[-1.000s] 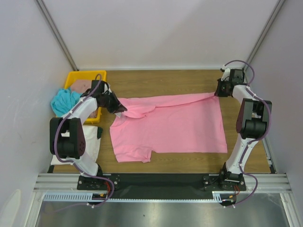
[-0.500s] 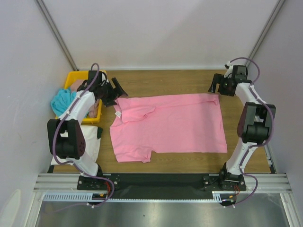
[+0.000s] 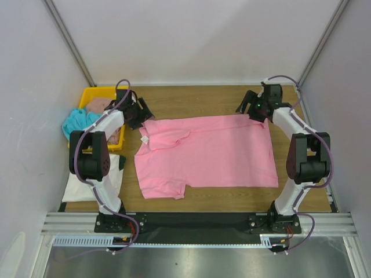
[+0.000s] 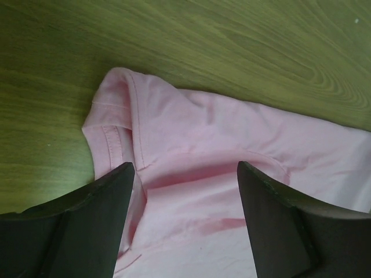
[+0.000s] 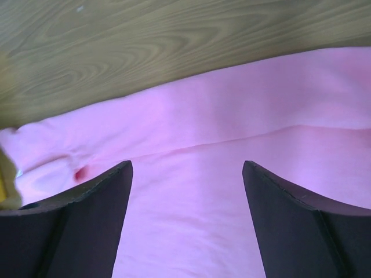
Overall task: Fold and stack the t-shirts
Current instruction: Flatten the tshirt out, then fold the tshirt
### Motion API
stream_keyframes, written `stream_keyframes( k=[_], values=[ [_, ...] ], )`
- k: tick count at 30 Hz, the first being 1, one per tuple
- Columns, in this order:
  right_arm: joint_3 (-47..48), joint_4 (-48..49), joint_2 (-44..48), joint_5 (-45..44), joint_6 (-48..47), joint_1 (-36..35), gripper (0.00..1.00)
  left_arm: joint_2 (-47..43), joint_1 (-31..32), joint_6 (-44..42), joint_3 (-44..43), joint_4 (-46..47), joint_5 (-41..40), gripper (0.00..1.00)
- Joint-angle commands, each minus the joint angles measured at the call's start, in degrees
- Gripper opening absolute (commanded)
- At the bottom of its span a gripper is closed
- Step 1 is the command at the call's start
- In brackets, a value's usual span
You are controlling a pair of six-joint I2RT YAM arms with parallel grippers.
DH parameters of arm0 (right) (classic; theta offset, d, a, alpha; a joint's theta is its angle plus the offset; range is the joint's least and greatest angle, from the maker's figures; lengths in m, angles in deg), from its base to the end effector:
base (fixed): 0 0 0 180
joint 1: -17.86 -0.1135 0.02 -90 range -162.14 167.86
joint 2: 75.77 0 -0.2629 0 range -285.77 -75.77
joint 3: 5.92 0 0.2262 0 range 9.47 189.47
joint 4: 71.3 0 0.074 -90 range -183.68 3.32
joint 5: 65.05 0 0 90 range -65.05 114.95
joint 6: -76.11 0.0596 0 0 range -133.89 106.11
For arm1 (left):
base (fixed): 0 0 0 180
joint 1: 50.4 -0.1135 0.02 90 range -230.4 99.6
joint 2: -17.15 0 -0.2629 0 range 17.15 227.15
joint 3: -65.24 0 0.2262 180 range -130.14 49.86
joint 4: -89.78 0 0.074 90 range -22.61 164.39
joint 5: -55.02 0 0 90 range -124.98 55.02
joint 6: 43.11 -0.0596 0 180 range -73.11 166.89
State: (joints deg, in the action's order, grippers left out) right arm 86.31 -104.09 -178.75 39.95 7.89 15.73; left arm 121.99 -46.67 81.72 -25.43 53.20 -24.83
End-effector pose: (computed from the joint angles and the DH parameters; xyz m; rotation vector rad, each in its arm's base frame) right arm 0.3958 0.0302 0.2369 0.2703 2.3394 0.5119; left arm 0.3891 -0.0359 0.2095 -0.5951 2.4347 -0.5049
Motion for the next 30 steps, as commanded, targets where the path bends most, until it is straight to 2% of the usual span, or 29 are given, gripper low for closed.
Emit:
stream_keyframes(
  k=[1, 6, 12, 17, 20, 24, 25, 26, 30],
  values=[
    [-0.1, 4.57, 1.2, -0.68, 8.33, -4.98, 0.81, 1.15, 0.58, 1.03, -1.44, 5.72, -2.68, 0.75],
    [-1.08, 10.28, -1.34, 2.4, 14.34, -11.48, 0.76, 4.93, 0.67, 1.56, -3.02, 7.92, -5.92, 0.71],
    [0.68, 7.39, -3.46, -1.81, 15.83, -14.3, 0.73, 8.1, 0.67, 0.95, -4.96, 7.22, -8.65, 0.68],
    [0.33, 6.42, -3.54, -7.35, 15.14, -13.16, 0.67, 10.12, 0.67, 0.5, -4.96, 8.88, -8.39, 0.53],
    [1.47, 5.11, -4.85, -11.64, 13.47, -12.73, 0.64, 11.09, 0.67, 0.33, -5.75, 9.15, -8.31, 0.4],
    [3.75, 1.6, -8.1, -17.98, 11.71, -11.67, 0.57, 11.88, 0.67, -0.55, -6.97, 10.2, -8.66, 0.15],
    [4.45, 1.07, -8.81, -18.95, 11.1, -11.41, 0.55, 11.97, 0.67, -0.73, -7.33, 10.38, -8.92, 0.04],
    [4.81, -0.16, -9.34, -20.35, 10.83, -10.36, 0.53, 12.14, 0.67, -0.99, -7.85, 10.9, -9.27, 0.0],
    [5.25, -1.49, -10.57, -22.21, 10.04, -6.94, 0.5, 13.46, 0.58, -1.96, -9.17, 11.44, -11.72, 0.0]
  ],
)
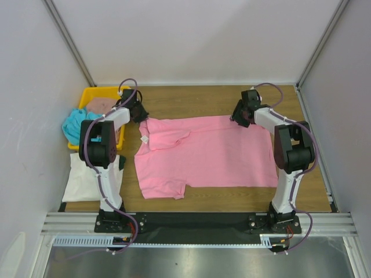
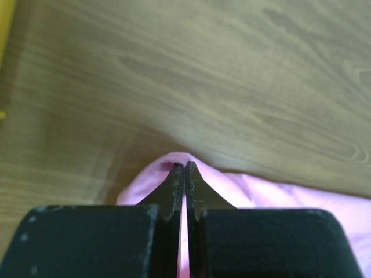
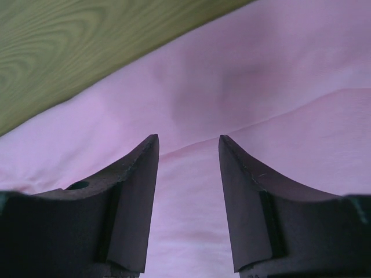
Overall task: Fold and stack the t-shirts
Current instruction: Fold the tshirt
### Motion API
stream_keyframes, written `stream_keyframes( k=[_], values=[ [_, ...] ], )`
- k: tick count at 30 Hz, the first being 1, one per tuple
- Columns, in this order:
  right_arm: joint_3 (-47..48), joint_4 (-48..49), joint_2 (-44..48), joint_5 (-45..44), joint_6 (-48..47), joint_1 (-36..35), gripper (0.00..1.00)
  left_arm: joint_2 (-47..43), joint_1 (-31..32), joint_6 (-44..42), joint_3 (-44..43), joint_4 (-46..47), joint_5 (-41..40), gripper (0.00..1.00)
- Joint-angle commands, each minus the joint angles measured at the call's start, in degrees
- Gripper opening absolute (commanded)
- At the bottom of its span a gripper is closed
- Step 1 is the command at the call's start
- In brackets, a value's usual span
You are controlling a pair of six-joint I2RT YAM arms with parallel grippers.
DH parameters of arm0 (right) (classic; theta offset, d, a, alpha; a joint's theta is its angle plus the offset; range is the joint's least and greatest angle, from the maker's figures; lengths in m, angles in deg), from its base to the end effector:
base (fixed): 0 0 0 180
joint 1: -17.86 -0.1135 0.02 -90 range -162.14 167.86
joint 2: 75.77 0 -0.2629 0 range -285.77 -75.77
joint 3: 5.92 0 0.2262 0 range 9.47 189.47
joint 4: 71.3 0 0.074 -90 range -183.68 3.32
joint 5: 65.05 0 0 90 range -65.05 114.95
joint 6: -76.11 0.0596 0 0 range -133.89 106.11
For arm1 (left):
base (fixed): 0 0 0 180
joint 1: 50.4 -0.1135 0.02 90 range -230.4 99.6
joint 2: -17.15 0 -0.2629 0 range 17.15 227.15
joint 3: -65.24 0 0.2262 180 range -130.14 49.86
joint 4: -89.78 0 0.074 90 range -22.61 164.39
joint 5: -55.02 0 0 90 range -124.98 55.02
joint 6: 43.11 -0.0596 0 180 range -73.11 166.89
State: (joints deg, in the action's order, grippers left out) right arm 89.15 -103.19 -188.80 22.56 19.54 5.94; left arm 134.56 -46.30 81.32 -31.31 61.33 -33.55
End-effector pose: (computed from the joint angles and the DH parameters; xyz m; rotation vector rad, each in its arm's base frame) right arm 0.4155 0.0852 0.1836 0.4781 2.4163 0.2996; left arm 0.4383 -0.0329 0.1651 -0.6323 2.3763 -0.3298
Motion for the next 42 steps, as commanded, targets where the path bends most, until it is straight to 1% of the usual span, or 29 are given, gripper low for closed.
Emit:
stream_keyframes(
  k=[1, 8, 14, 17, 18, 19, 20, 23, 24, 27, 29, 30, 33, 35, 37, 40, 41, 42],
  values=[
    [2.41, -2.38, -0.61, -4.64, -2.22, 3.48, 0.5, 1.07, 0.21, -1.56, -3.56, 3.39, -3.45, 0.0],
    [3.73, -3.17, -1.93, -8.06, -5.91, 5.68, 0.5, 4.05, 0.12, -1.74, -7.06, 4.01, -4.59, 0.0],
    [5.75, -3.96, -2.72, -8.24, -6.53, 7.0, 0.51, 5.73, 0.12, -2.88, -11.37, 1.38, -4.07, 0.01],
    [7.07, -5.63, -2.11, -10.43, -7.94, 7.61, 0.53, 4.07, 0.21, -4.46, -10.95, 0.32, -2.75, 0.09],
    [7.24, -5.98, -1.49, -11.05, -8.12, 7.96, 0.53, 2.32, 0.38, -4.9, -10.77, -0.03, -2.66, 0.16],
    [7.33, -6.16, -0.97, -11.58, -8.64, 8.32, 0.53, 1.52, 0.56, -5.43, -10.59, -0.73, -2.58, 0.19],
    [7.25, -6.08, -0.26, -11.67, -8.91, 9.1, 0.53, -0.58, 0.73, -6.3, -9.98, -1.17, -2.57, 0.27],
    [7.16, -5.11, 0.09, -11.41, -10.49, 10.42, 0.53, -3.84, 1.96, -7.71, -8.4, -2.05, -3.01, 0.41],
    [7.24, -4.85, -0.34, -11.23, -11.1, 11.04, 0.53, -5.76, 2.66, -7.98, -8.05, -2.32, -2.93, 0.49],
    [9.52, -7.21, -1.4, -10.96, -11.72, 11.48, 0.55, -7.54, 3.98, -7.63, -7.69, -4.86, -1.88, 0.59],
    [10.06, -10.02, -1.93, -12.19, -9.89, 11.48, 0.55, -8.59, 4.34, -5.8, -7.08, -7.76, -1.87, 0.61],
    [9.8, -10.47, -1.75, -12.46, -9.27, 11.48, 0.56, -9.03, 4.69, -5.35, -6.21, -8.29, 0.22, 0.62],
    [7.96, -11.61, 0.0, -12.9, -6.72, 11.48, 0.56, -11.23, 4.95, -2.98, -1.9, -8.73, 0.76, 0.68],
    [6.9, -12.49, 1.49, -13.08, -4.27, 11.48, 0.57, -12.19, 4.95, -1.75, 0.99, -9.53, 0.85, 0.69],
    [5.14, -13.1, 2.9, -12.03, -2.15, 13.59, 0.57, -12.99, 4.95, -1.39, 3.37, -9.18, 1.12, 0.69],
    [0.84, -10.66, 4.57, -9.92, 2.15, 14.73, 0.57, -14.31, 4.95, -0.51, 7.15, -8.39, 1.12, 0.7],
    [-1.69, -9.51, 5.71, -8.0, 3.56, 15.0, 0.57, -14.83, 4.95, -0.25, 8.38, -7.78, 1.12, 0.7],
    [-1.72, -8.46, 6.24, -7.11, 4.44, 15.26, 0.57, -15.01, 4.95, -0.16, 9.0, -7.34, 1.38, 0.7]
  ],
)
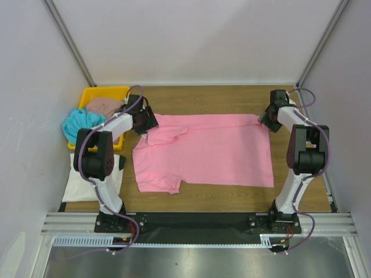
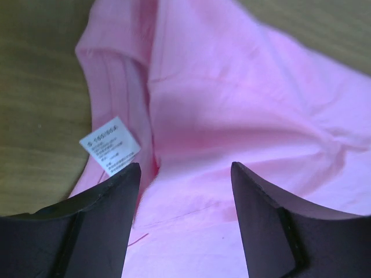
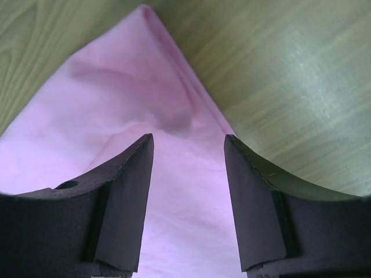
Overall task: Fold and stack the t-shirts
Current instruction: Fold the tshirt
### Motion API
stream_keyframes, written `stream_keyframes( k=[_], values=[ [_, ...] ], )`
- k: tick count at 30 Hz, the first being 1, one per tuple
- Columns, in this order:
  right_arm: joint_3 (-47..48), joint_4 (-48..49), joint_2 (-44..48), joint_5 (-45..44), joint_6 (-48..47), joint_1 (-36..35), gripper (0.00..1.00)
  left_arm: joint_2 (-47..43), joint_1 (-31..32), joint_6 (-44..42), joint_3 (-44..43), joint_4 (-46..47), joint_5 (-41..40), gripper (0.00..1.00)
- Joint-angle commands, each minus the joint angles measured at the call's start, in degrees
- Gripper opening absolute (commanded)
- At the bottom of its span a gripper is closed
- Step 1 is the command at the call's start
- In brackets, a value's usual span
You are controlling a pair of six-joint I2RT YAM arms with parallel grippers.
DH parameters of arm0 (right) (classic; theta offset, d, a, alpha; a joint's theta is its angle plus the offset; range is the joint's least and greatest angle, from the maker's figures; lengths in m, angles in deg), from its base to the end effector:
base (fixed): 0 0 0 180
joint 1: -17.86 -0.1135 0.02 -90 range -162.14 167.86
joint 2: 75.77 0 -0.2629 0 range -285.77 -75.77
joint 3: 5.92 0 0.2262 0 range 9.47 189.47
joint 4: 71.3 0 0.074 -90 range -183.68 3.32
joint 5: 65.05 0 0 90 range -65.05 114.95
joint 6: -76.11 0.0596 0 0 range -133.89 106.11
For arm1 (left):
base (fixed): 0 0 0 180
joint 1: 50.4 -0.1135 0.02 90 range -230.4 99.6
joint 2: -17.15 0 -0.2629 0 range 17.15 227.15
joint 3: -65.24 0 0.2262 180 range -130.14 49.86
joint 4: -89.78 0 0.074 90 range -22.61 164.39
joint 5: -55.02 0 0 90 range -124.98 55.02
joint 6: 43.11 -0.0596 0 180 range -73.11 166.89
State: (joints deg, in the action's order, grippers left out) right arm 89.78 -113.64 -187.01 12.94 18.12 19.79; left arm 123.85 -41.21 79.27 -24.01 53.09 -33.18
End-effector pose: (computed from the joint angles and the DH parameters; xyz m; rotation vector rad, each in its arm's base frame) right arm 0.4029 -0.0260 0.1859 0.8173 2.4139 -0.0685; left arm 0.3843 -0.0641 0.1892 -0.4993 2.4981 -0.3299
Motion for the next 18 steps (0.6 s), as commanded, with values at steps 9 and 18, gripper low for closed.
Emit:
stream_keyframes(
  k=[9, 18],
  values=[
    [-6.75, 7.01, 5.51, 3.14, 7.8, 2.02, 0.57, -4.65, -0.14, 2.07, 6.01, 3.63, 0.39, 0.68],
    [-12.37, 14.83, 7.09, 3.84, 14.82, 2.55, 0.55, -4.48, -0.14, 2.42, 7.51, 6.01, 1.36, 0.44]
  ],
)
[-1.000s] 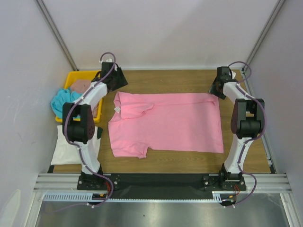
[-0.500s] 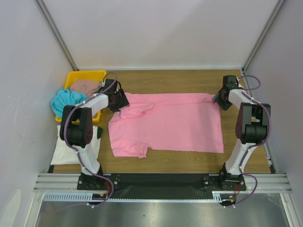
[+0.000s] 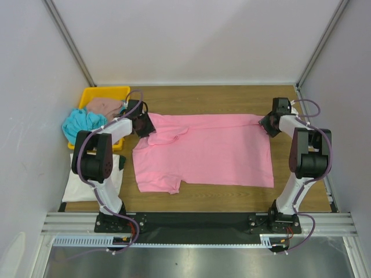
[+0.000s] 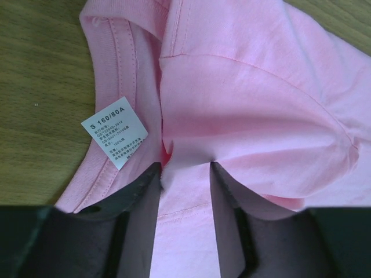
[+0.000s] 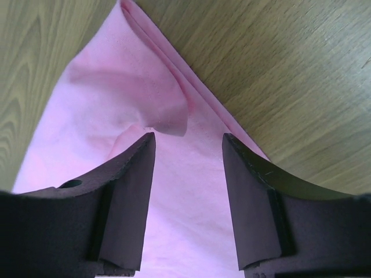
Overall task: Fold and stack the t-shirts
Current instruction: Fold the tshirt
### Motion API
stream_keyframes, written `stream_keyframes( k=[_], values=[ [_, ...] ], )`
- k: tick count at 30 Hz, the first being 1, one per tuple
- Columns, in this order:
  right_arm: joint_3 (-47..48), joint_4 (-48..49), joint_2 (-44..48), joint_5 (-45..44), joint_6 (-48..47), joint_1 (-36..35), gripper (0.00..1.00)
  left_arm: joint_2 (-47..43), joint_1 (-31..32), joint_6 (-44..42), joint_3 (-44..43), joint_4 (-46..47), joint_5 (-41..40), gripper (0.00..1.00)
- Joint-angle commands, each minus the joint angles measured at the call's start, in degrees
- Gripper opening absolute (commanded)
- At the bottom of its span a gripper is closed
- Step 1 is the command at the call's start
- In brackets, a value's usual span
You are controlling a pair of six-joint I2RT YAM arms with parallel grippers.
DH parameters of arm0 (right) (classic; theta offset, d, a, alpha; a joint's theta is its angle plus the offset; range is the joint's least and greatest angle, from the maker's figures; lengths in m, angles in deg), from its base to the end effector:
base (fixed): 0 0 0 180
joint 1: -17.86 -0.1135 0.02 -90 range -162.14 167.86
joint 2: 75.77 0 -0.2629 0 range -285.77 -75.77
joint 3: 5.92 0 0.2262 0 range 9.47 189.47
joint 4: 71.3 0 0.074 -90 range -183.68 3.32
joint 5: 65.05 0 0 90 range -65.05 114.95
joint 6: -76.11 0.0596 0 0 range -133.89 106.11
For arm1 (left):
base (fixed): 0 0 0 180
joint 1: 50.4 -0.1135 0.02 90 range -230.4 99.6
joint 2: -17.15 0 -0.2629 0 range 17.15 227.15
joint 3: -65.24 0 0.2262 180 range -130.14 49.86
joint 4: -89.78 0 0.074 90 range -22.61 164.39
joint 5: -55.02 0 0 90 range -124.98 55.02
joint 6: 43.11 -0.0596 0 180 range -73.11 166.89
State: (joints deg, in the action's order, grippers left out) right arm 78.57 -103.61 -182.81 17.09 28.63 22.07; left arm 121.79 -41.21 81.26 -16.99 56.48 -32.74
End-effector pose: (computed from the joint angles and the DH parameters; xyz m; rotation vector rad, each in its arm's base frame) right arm 0.3809 -0.0362 0.1693 1.0486 2.2891 0.0982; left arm 0.3657 -0.0615 0.1713 -0.5469 2.5203 -0.3420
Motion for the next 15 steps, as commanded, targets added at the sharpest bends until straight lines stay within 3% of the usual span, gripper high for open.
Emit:
stream_keyframes(
  k=[1, 9, 12, 15],
  values=[
    [-1.6, 6.02, 3.07, -0.49, 5.02, 0.27, 0.54, -2.42, -0.14, 0.35, 0.49, 2.62, 0.92, 0.43],
    [-7.22, 15.25, 6.49, 1.08, 12.4, 1.5, 0.54, -2.95, -0.14, 0.43, 1.81, 3.76, 0.75, 0.2],
    [-8.72, 18.14, 7.55, 1.53, 14.25, 1.68, 0.54, -2.69, -0.14, 0.52, 1.81, 3.76, 0.83, 0.01],
    [-10.56, 21.57, 8.51, 3.71, 15.74, 1.86, 0.54, -2.51, -0.14, 0.52, 1.99, 3.85, 0.84, 0.0]
  ],
)
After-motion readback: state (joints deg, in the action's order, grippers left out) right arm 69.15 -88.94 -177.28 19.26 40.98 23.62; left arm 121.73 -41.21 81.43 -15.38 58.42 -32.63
